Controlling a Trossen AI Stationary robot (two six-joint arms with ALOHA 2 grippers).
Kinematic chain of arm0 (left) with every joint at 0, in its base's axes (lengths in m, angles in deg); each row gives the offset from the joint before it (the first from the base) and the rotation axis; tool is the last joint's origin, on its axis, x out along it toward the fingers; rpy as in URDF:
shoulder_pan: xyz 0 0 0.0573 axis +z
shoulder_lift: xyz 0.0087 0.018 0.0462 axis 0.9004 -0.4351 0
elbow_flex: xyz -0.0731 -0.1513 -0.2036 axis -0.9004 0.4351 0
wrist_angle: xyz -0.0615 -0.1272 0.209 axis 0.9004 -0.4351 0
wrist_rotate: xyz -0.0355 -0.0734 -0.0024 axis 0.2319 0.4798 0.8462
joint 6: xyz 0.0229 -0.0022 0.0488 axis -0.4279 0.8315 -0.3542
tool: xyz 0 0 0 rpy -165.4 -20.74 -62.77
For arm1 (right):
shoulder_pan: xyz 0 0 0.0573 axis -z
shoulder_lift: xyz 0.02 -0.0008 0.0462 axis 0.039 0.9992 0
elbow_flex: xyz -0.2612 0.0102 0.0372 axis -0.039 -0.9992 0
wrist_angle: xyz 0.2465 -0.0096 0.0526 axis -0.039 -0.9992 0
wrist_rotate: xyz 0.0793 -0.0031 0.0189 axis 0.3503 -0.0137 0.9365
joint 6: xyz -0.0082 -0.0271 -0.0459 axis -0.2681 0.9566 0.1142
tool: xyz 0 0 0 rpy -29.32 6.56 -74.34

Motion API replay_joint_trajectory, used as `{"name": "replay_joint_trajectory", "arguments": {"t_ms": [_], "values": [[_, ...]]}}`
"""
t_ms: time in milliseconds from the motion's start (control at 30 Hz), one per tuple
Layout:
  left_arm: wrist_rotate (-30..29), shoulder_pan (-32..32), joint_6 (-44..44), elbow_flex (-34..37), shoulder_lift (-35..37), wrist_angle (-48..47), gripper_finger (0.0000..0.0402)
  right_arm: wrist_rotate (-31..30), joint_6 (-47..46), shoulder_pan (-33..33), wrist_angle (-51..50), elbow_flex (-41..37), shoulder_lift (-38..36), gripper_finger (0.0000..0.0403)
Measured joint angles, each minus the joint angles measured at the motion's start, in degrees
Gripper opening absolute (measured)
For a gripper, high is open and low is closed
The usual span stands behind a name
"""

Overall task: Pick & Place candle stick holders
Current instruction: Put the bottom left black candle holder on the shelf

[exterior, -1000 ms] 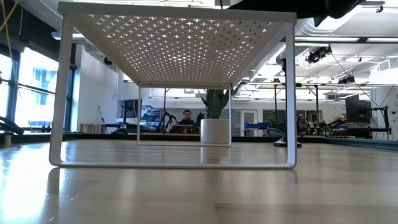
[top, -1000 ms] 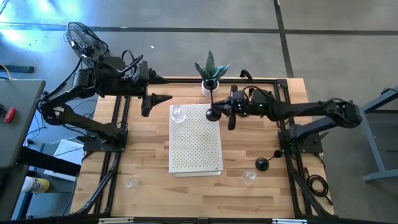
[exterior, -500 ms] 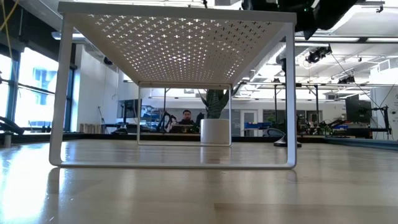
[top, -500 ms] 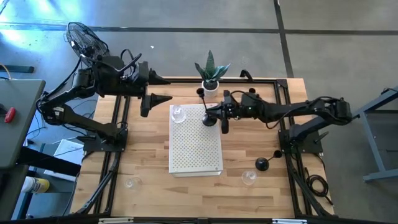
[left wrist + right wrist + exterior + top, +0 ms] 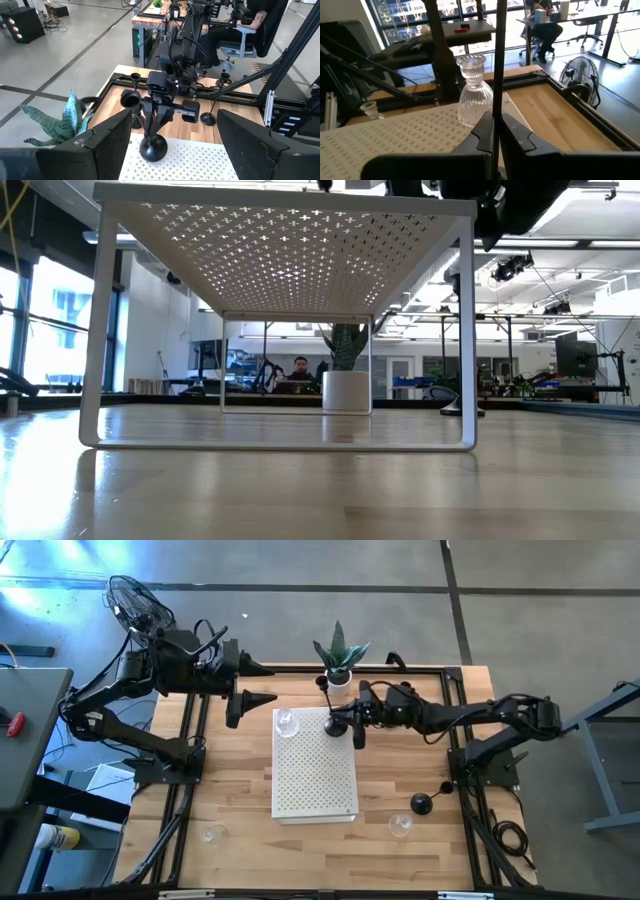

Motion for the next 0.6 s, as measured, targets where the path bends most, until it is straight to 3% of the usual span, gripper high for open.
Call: {"name": "replay_joint_trajectory", "arguments": {"t_ms": [600], "values": [[-2.1, 0.0, -0.2, 0.0, 0.0, 0.0, 0.0287, 0.5, 2.5, 0.3, -1.8, 0.0, 0.0, 0.0011]]}}
